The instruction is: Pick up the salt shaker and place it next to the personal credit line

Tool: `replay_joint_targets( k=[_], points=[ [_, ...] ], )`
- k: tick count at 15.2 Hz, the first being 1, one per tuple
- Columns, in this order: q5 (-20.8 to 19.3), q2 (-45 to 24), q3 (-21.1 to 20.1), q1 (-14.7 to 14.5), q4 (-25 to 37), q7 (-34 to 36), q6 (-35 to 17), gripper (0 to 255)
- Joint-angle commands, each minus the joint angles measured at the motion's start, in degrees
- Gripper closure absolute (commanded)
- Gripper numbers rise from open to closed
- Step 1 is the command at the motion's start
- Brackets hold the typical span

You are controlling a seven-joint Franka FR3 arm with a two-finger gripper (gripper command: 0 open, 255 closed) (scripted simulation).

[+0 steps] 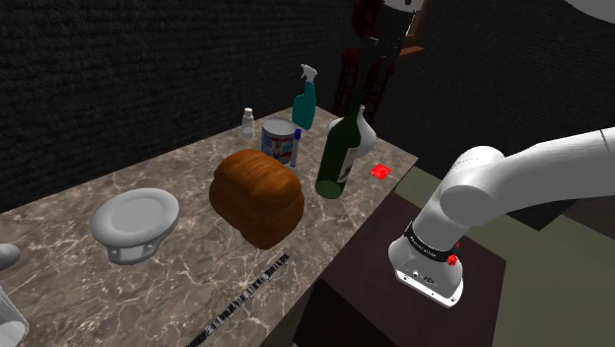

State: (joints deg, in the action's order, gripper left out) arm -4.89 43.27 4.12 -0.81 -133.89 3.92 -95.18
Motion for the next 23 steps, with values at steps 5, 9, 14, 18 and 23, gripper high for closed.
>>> replay_joint_targets(
  k=[5, 9, 14, 18, 23],
  points=[
    [1.07, -5.64, 0.62, -1.08, -1.39, -0.5, -8.24, 0],
    [2.4, -12.25, 1.17, -2.25, -1.46, -1.32, -16.11, 0],
    [4.58, -21.5, 1.78, -3.85, 0.33, -2.86, -25.05, 0],
    [6.88, -29.42, 2.13, -5.14, 3.23, -4.56, -31.21, 0],
    [10.47, -39.64, 2.18, -6.48, 8.64, -7.26, -37.36, 0]
  ],
)
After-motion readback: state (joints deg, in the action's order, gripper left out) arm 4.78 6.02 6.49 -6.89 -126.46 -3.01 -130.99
